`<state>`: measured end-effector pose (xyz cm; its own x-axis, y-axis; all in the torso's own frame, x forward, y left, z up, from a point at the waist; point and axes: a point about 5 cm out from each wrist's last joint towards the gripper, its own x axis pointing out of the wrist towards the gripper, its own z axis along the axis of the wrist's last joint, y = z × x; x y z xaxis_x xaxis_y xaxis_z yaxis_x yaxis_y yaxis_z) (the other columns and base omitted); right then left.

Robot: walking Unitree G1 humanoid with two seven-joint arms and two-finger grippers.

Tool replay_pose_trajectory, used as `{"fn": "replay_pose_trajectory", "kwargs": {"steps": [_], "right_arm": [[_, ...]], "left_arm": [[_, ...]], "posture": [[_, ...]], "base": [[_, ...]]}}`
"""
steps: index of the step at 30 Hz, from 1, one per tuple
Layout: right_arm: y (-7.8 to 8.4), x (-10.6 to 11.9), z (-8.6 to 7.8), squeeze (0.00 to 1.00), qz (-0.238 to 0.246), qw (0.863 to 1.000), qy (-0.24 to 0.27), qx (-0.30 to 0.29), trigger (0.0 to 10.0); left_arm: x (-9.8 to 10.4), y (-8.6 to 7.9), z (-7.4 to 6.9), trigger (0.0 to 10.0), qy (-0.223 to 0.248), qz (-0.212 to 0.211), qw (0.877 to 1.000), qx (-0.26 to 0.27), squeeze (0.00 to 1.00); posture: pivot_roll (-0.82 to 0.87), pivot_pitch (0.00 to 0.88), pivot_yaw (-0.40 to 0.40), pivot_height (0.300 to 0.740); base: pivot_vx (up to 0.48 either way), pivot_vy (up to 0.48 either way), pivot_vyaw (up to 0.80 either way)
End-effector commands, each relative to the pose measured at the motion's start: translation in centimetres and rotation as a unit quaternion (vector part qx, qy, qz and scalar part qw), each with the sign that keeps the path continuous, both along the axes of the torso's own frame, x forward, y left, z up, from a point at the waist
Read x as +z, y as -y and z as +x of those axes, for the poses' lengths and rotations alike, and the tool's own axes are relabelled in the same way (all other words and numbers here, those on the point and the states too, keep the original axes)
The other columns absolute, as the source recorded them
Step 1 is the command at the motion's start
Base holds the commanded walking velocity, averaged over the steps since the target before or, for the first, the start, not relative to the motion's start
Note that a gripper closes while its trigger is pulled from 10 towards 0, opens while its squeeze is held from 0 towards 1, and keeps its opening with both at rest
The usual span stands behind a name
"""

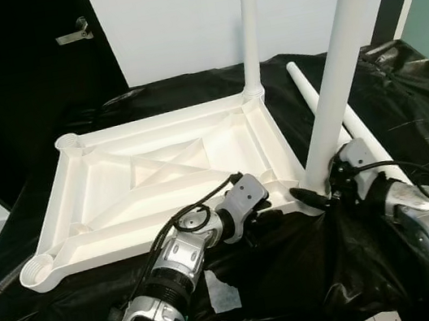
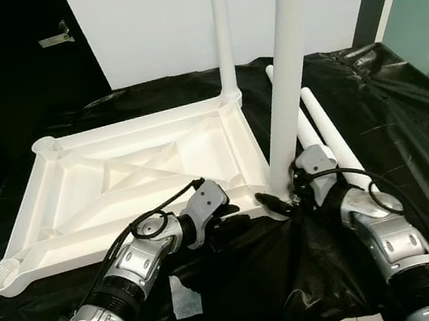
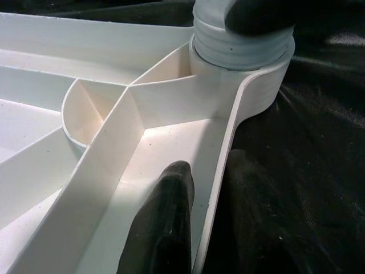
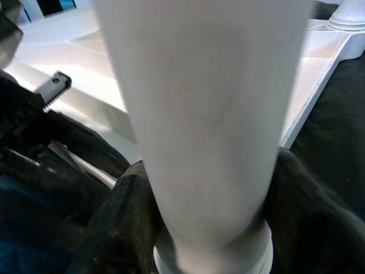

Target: Building children table

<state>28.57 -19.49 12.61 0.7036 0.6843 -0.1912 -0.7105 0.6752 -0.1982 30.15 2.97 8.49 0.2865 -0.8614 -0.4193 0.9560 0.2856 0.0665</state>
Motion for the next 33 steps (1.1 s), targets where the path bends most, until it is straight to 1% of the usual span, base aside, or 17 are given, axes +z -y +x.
{"fn": "replay_pose_trajectory", "kwargs": {"steps": [1,10,14,17,18,19,20,21,22,23,24,25,26,27,31,32,33], "right_arm": [[-1.1,-2.4,-1.1,0.00,-0.012,0.997,-0.060,0.048,0.0],[-1.1,-2.8,-0.6,0.00,0.031,0.994,-0.098,0.038,0.0],[-3.4,-3.5,-1.4,0.00,0.107,0.990,-0.097,0.004,0.0],[-4.1,-3.7,-1.7,0.00,0.128,0.987,-0.096,-0.008,0.0],[-5.0,-3.8,-1.9,0.00,0.155,0.983,-0.093,-0.030,0.0],[-5.0,-3.8,-1.9,0.00,0.155,0.983,-0.093,-0.030,0.0],[-5.6,-3.7,-2.0,0.00,0.176,0.979,-0.087,-0.052,0.0],[-5.8,-3.3,-1.4,0.00,0.198,0.971,-0.047,-0.129,0.0],[-5.8,-3.3,-1.4,0.00,0.198,0.971,-0.047,-0.129,0.0],[-5.7,-3.2,-1.0,0.00,0.215,0.953,-0.016,-0.214,0.0],[-5.7,-3.1,-0.9,0.00,0.222,0.937,0.002,-0.269,0.0],[-5.7,-3.1,-0.9,0.00,0.222,0.937,0.002,-0.269,0.0],[-5.8,-3.2,-1.0,0.00,0.227,0.927,0.009,-0.298,0.0],[-6.0,-3.3,-1.2,0.00,0.221,0.925,0.012,-0.308,0.0],[-6.2,-3.3,-1.2,0.00,0.216,0.928,0.012,-0.303,0.0],[-6.6,-3.2,-1.2,0.00,0.213,0.934,0.014,-0.285,0.0],[-6.6,-3.2,-1.2,0.00,0.213,0.934,0.014,-0.285,0.0]], "left_arm": [[-4.3,-1.1,-2.2,10.0,-0.095,0.052,0.994,-0.013,0.00],[-4.2,-0.8,-2.2,10.0,-0.094,0.052,0.994,-0.015,0.00],[-4.3,-0.8,-2.2,10.0,-0.094,0.053,0.994,-0.020,0.00],[-4.2,-0.9,-2.2,10.0,-0.093,0.055,0.994,-0.020,0.00],[-4.2,-1.0,-2.1,10.0,-0.092,0.055,0.994,-0.017,0.00],[-4.2,-1.0,-2.1,10.0,-0.092,0.055,0.994,-0.017,0.00],[-4.1,-1.1,-2.0,10.0,-0.092,0.054,0.994,-0.015,0.00],[-4.1,-1.2,-2.0,10.0,-0.092,0.054,0.994,-0.013,0.00],[-4.1,-1.2,-2.0,10.0,-0.092,0.054,0.994,-0.013,0.00],[-4.3,-1.3,-2.2,10.0,-0.094,0.056,0.994,-0.015,0.00],[-4.4,-1.3,-2.3,10.0,-0.095,0.058,0.994,-0.018,0.00],[-4.4,-1.3,-2.3,10.0,-0.095,0.058,0.994,-0.018,0.00],[-4.4,-1.3,-2.4,10.0,-0.096,0.058,0.993,-0.020,0.00],[-4.4,-1.3,-2.4,10.0,-0.097,0.058,0.993,-0.021,0.00],[-4.4,-1.2,-2.4,10.0,-0.097,0.057,0.993,-0.022,0.00],[-4.4,-1.1,-2.4,10.0,-0.097,0.056,0.993,-0.023,0.00],[-4.4,-1.1,-2.4,10.0,-0.097,0.056,0.993,-0.023,0.00]], "posture": [[-0.07,0.000,0.008,0.740],[-0.08,0.000,0.018,0.740],[-0.08,0.000,0.023,0.740],[-0.08,0.000,0.023,0.740],[-0.07,0.000,0.021,0.740],[-0.07,0.000,0.021,0.740],[-0.06,0.000,0.021,0.740],[-0.07,0.000,0.025,0.740],[-0.07,0.000,0.025,0.740],[-0.07,0.000,0.028,0.740],[-0.07,0.000,0.028,0.740],[-0.07,0.000,0.028,0.740],[-0.07,0.000,0.030,0.740],[-0.07,0.000,0.030,0.740],[-0.07,0.000,0.030,0.740],[-0.07,0.000,0.028,0.740],[-0.07,0.000,0.028,0.740]], "base": [[0.000,0.000,0.00],[0.000,0.000,0.00],[0.000,0.000,0.00],[0.000,0.000,0.00],[0.000,0.000,0.00],[0.000,0.000,0.00],[0.000,0.000,0.00],[0.000,0.000,0.00],[0.000,0.000,0.00],[0.000,0.000,0.00],[0.000,0.000,0.00],[0.000,0.000,0.00],[0.000,0.000,0.00],[0.000,0.000,0.00],[0.000,0.000,0.00],[0.000,0.000,0.00],[0.000,0.000,0.00]]}}
